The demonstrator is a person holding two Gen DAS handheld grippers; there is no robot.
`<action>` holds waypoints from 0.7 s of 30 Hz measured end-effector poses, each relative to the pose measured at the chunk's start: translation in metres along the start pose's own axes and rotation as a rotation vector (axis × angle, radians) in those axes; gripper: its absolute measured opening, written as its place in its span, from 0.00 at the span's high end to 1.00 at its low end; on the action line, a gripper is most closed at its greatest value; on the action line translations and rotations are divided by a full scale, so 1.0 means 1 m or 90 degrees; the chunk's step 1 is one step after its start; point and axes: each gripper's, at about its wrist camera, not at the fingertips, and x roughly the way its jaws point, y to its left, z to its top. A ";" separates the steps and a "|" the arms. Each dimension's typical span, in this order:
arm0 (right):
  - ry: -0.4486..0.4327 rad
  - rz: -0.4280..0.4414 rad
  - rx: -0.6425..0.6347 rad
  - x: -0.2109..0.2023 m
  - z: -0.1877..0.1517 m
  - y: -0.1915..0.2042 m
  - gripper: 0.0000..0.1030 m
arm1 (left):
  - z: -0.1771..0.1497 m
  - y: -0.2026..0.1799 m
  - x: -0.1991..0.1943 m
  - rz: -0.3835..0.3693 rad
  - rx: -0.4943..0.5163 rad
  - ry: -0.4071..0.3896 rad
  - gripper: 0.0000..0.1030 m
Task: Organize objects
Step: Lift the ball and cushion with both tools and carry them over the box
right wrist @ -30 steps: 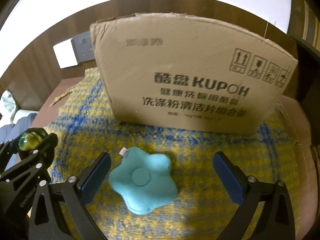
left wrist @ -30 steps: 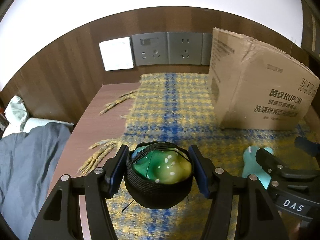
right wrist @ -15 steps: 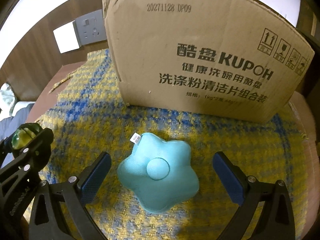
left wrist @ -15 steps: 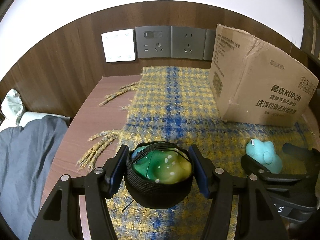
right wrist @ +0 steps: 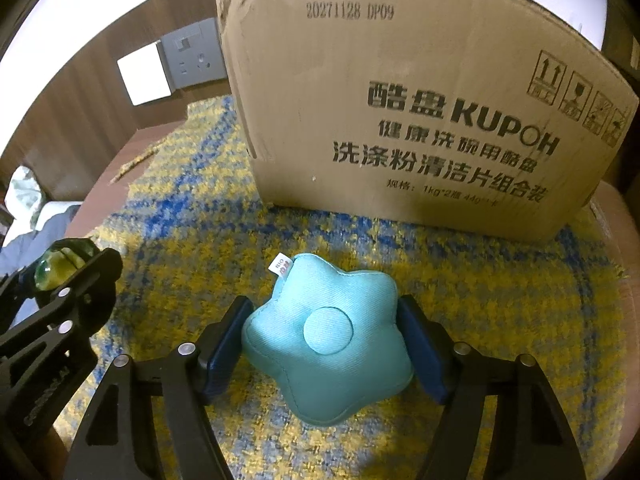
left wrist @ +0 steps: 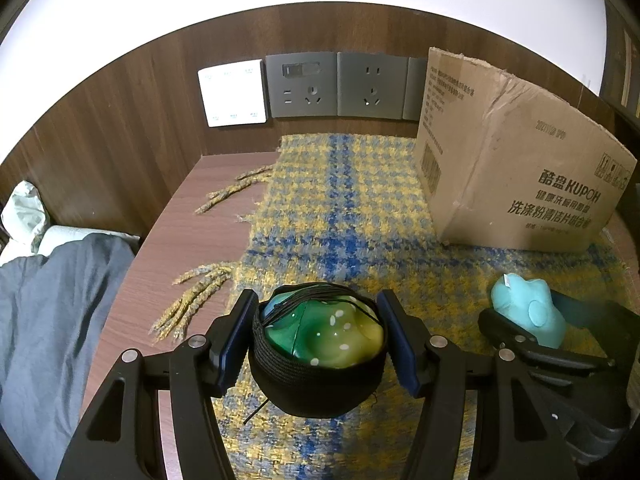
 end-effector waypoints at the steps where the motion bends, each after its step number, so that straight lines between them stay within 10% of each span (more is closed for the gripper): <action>1: -0.003 0.000 0.000 -0.001 0.001 0.000 0.29 | 0.001 -0.002 -0.001 0.001 0.003 -0.002 0.41; 21: -0.105 -0.032 0.041 -0.057 0.019 -0.055 0.29 | 0.038 -0.050 -0.032 -0.024 0.047 -0.064 0.41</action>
